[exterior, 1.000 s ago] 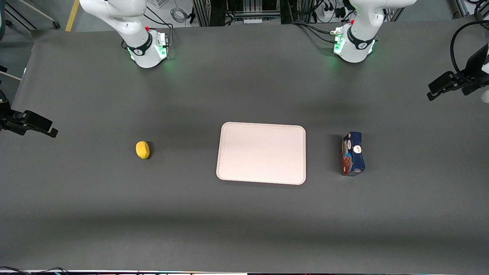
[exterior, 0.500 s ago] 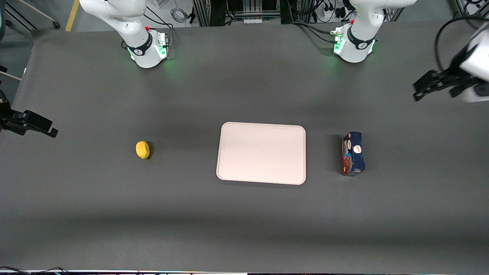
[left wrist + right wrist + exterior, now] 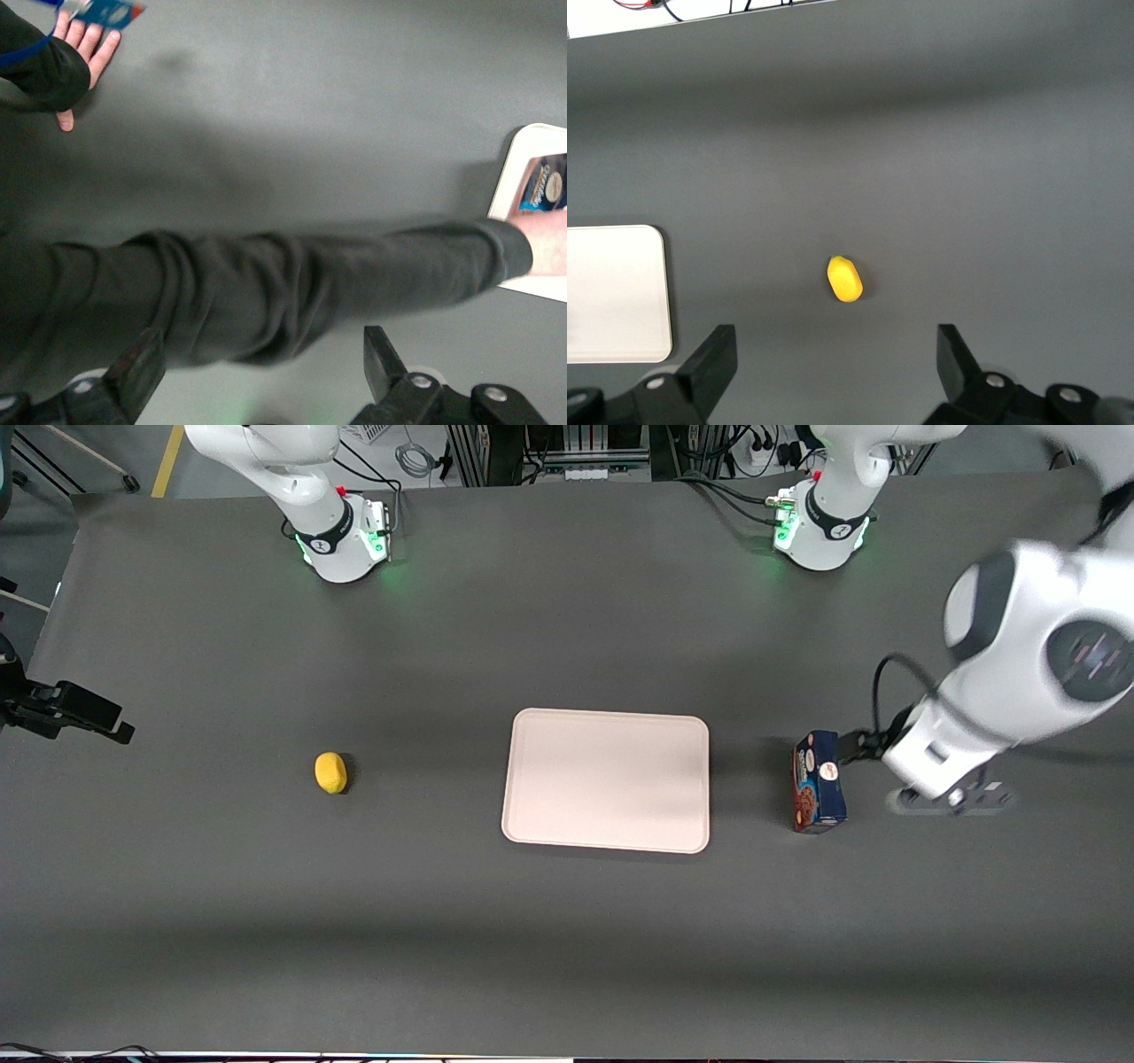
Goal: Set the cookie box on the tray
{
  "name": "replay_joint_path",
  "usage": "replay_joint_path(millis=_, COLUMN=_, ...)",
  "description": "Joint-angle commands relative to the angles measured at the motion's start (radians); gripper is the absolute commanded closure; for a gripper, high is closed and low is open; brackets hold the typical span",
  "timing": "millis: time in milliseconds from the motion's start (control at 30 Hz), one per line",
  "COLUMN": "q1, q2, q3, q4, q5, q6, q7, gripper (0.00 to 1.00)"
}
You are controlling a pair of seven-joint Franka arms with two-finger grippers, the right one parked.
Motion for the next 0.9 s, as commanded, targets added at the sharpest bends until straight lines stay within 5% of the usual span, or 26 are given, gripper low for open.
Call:
replay_joint_path(millis=0, q1=0.007, q2=0.095, q3=0.007, q4=0.043, q5=0.003, q6=0.01, q7=0.1, gripper=0.0)
replay_joint_path(millis=300, q1=0.01, q2=0.207, q3=0.009, q4=-0.01, q5=0.009, q6=0.136, q7=0.122, gripper=0.0)
replay_joint_path(millis=767, q1=0.007, q2=0.196, q3=0.009, q4=-0.229, q5=0.023, q6=0.345, q7=0.122, gripper=0.0)
replay_joint_path(millis=800, q1=0.007, q2=0.195, q3=0.01, q4=-0.236, q5=0.023, q6=0.352, q7=0.122, gripper=0.03)
replay_joint_path(millis=867, q1=0.009, q2=0.193, q3=0.009, q4=-0.237, q5=0.023, q6=0.352, q7=0.12, gripper=0.34)
